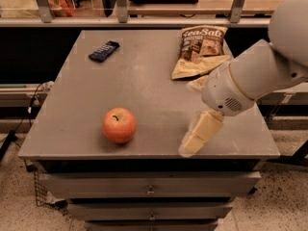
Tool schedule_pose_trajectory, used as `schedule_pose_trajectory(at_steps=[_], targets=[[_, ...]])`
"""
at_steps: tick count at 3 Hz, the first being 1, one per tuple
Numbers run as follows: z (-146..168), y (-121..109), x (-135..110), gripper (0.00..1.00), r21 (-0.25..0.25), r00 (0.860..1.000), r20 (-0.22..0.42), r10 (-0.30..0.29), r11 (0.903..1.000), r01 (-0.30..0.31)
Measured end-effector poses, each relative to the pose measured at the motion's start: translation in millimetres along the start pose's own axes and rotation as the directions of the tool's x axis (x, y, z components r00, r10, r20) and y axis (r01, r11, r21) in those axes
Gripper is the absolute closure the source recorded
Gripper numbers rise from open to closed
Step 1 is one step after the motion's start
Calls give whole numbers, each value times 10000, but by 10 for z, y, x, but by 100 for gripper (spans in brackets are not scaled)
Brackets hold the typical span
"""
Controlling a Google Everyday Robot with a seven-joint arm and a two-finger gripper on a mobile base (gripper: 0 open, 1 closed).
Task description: Move apple near rxbar blueberry
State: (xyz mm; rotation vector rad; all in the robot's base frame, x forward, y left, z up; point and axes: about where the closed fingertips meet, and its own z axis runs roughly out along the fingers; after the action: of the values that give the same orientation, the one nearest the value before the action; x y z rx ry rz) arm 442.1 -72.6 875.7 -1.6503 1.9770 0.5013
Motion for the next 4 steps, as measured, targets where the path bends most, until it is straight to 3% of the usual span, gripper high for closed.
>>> schedule_pose_trajectory(at_steps=[1, 2, 3, 4], targets=[[390, 128, -366, 0, -588, 9910, 1303, -293, 9976, 373], [631, 201, -715, 0, -902, 9737, 2229, -475, 9935, 691], [832, 283, -995, 0, -1115, 9545, 2911, -644, 9886, 1007], [1037, 343, -1074, 0, -1299, 9455, 3207, -572, 9861, 1037]])
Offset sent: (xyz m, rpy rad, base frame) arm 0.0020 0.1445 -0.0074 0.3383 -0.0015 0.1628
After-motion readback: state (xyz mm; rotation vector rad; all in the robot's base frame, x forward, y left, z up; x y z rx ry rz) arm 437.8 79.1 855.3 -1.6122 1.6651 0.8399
